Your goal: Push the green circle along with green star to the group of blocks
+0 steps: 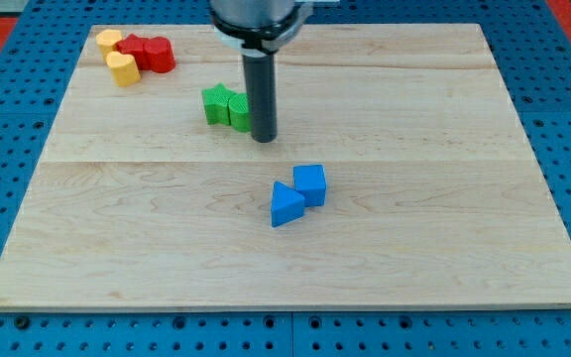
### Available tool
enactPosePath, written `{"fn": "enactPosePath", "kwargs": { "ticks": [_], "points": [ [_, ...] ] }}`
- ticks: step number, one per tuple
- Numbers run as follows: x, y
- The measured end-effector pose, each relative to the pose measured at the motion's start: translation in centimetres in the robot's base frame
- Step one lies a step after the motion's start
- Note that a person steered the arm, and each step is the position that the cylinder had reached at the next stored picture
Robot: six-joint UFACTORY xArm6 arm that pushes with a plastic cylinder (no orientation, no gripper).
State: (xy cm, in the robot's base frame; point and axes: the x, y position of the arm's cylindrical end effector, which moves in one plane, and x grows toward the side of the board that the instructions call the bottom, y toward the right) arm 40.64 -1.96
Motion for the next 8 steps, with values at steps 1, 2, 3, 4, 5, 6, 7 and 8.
{"fn": "enactPosePath", "kwargs": {
  "ticks": [1, 2, 3, 4, 5, 6, 7, 8],
  "points": [
    [0.2, 1.9],
    [-0.4, 1.6],
    [-1.6, 0.6],
    [-2.1, -1.3],
    [-2.4, -4.4],
    [-3.0, -7.3],
    [-3.6, -9.3],
    [-4.5, -10.4]
  ]
}}
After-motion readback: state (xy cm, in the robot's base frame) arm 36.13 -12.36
